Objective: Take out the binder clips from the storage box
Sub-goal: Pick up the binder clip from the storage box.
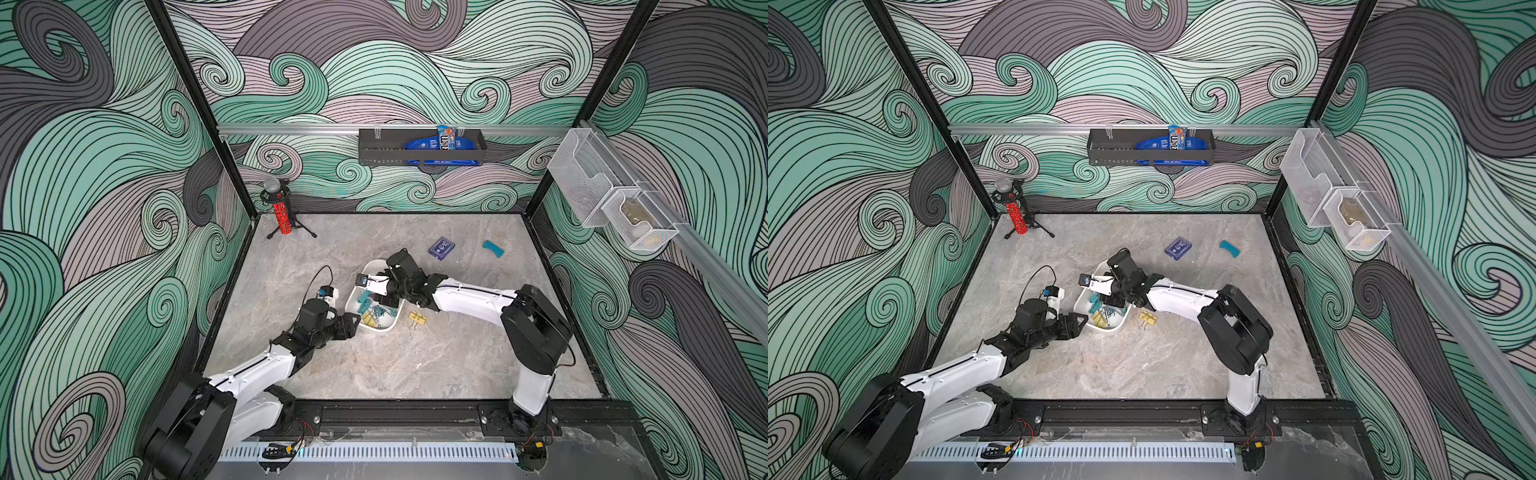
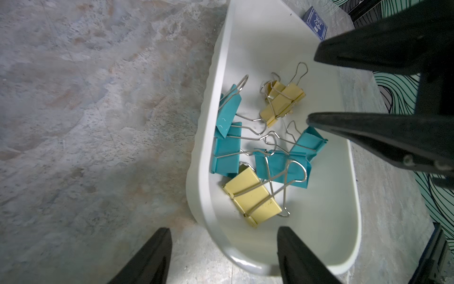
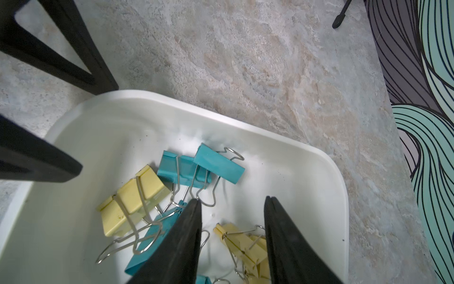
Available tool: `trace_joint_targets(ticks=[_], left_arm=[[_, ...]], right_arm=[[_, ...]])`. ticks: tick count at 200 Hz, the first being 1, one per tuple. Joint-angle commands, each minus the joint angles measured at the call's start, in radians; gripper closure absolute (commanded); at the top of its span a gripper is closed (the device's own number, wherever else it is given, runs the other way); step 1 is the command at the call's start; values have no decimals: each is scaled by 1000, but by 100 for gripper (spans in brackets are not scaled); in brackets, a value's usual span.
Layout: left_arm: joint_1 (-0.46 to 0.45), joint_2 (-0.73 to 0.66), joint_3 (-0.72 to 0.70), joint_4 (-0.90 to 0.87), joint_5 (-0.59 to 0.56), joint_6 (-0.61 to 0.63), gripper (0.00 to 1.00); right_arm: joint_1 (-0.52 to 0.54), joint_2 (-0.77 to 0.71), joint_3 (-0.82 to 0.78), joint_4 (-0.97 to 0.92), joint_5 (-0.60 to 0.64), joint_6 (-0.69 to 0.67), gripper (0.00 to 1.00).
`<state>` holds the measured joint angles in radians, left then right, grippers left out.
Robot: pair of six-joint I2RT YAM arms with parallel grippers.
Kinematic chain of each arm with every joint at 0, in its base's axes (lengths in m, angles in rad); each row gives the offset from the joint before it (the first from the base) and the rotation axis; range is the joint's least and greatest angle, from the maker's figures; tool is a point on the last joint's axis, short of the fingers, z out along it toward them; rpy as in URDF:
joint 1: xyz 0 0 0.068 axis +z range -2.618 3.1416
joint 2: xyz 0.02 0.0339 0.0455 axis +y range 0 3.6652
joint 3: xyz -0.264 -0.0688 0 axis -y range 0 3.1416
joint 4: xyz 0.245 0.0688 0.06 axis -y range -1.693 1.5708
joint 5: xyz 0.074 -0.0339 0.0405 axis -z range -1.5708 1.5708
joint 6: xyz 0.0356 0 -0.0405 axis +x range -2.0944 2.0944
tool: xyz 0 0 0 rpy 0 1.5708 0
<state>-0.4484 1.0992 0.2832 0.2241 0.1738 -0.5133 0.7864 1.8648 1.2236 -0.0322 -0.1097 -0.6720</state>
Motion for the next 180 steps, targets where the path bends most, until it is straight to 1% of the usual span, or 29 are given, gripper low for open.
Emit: trace_joint_targets(ticks=[1,42,58,180], left_arm=[[-4,9,49,2,9,0,29],[-6,8,50,1,12,1,29],[-5,5,48,-1,12,0,29],[-4,-4,44,-9,9,-2,29]], right_arm=[[8,24,44,8,-42,-33,56],[14,69,77,9,-47,-55,57],[15,84,88,8,-51,-63,59],[19,154,140,6,-38,-99,63]])
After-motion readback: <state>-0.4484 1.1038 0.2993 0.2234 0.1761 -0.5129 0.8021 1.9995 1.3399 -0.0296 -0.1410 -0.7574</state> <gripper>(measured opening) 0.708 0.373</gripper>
